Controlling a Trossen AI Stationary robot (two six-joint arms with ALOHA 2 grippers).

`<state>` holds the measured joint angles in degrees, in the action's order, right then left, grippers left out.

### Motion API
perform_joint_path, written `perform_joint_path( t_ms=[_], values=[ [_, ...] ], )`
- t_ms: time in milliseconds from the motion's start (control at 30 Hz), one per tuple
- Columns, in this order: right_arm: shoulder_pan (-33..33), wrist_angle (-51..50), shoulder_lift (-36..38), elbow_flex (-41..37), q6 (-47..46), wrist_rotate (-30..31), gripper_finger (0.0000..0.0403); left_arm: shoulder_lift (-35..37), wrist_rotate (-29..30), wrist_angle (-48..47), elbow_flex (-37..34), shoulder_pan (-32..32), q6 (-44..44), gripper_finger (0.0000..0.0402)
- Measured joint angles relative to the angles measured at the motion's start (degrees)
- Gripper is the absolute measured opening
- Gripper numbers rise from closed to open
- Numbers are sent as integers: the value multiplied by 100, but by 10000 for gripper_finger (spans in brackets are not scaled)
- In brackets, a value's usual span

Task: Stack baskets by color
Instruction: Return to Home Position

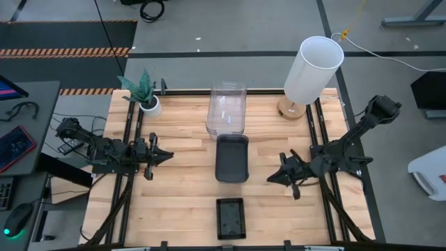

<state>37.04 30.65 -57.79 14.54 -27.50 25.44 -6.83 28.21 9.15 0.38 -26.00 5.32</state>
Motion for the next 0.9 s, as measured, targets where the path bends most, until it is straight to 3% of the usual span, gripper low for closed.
perform_joint_path(
  t_ms=[300, 633, 900],
  values=[
    [-2, 2127, 219, -1378, -225, 259, 4, 0, 0, 0, 0, 2, -2, 27],
    [2, 2031, 276, -1420, -68, 304, 12, -2, 0, -6, 0, 2, -2, 35],
    [-261, 2065, 736, -1420, 140, -275, 4, 0, 0, -1, 0, 2, -2, 28]
  ],
)
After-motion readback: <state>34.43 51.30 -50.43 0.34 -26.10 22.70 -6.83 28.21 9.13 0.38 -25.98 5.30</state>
